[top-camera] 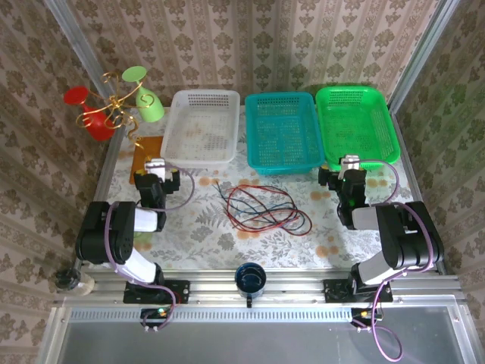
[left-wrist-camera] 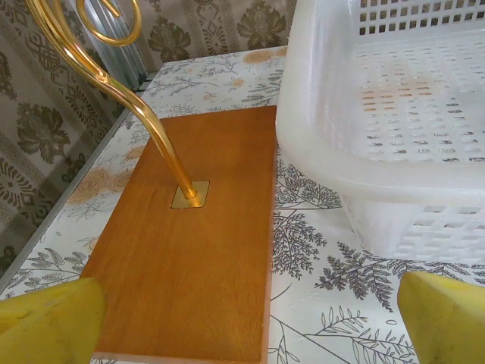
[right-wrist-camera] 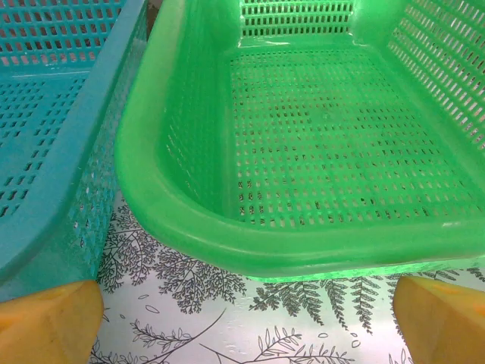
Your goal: Untangle the cables
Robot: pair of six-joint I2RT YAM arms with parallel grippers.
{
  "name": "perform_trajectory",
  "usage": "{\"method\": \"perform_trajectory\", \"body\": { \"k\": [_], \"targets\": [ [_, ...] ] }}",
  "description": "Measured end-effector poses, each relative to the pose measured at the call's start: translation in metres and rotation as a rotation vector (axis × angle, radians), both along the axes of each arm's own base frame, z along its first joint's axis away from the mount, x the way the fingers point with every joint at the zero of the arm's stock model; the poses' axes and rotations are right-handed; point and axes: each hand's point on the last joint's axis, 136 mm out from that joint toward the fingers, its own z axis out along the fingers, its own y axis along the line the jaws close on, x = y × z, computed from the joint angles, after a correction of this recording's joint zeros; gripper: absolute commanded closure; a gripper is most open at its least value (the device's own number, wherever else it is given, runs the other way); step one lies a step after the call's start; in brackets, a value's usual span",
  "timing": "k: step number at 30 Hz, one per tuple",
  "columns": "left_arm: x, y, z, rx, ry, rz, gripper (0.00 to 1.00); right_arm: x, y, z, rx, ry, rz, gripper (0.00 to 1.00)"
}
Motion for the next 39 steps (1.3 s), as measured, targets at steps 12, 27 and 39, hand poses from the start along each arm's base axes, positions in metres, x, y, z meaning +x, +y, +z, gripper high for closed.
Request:
{"method": "perform_trajectory", "body": {
  "k": [12,27,39],
  "targets": [
    [0.0,0.001,-0.001,0.0,0.004,0.003,0.0,0.0,0.0,0.0,0.0,0.0,0.0,0.0],
    [-0.002,0.01,-0.004,-0.003,0.019,0.027,0.0,0.0,0.0,0.0,0.0,0.0,0.001,0.0],
    [-0.013,0.007,0.016,-0.004,-0.035,0.021,0.0,-0.01,-0.001,0.026,-0.003,-0.059,-0.007,0.0]
  ]
}}
